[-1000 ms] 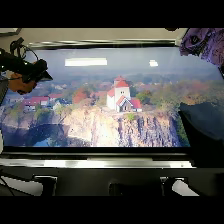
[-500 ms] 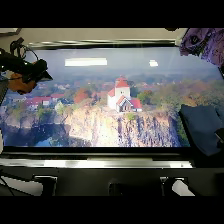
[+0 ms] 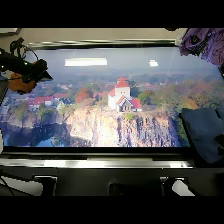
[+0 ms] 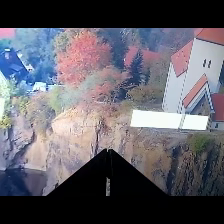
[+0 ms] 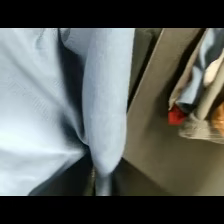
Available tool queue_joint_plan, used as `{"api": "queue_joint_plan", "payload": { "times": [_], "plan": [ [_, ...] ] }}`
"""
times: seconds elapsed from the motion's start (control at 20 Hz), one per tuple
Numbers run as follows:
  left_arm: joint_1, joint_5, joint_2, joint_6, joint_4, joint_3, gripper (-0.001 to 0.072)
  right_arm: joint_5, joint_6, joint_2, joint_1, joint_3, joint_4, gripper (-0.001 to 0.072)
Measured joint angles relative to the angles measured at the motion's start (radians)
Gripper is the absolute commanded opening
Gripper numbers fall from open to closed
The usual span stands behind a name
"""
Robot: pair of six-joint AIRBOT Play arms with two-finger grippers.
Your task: Fold the clothes and pants, and hang the long-sleeved shirts on hangers.
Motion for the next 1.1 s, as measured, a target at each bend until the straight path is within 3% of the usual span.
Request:
{"api": "queue_joint_plan", "payload": {
  "times": [0.05,0.15,0.35,0.5,0.65,0.9,1.1],
  "plan": [
    [0.0,0.0,0.0,0.0,0.0,0.0,0.0016,-0.003,-0.001,0.0,0.0,-0.002,-0.006,0.0439],
    [0.0,0.0,0.0,0.0,0.0,0.0,0.0016,-0.002,-0.024,0.0,0.0,-0.004,-0.001,0.0394],
    [0.0,0.0,0.005,0.008,0.0,0.0,0.0016,0.099,-0.143,0.028,0.008,0.042,0.139,0.0123],
    [0.0,0.0,0.026,0.063,0.001,0.0,0.0015,0.257,-0.284,0.049,0.106,0.112,0.357,0.0117],
    [-0.001,-0.001,0.068,0.132,0.008,0.0,0.0015,0.398,-0.377,0.055,0.328,0.159,0.476,0.0117],
    [-0.039,0.008,0.171,0.198,0.145,-0.1,0.0015,0.535,-0.432,0.021,0.716,0.181,0.529,0.0108],
    [-0.072,0.076,0.288,0.217,0.235,-0.284,0.0015,0.571,-0.446,-0.003,0.897,0.185,0.531,0.0108]
  ]
}}
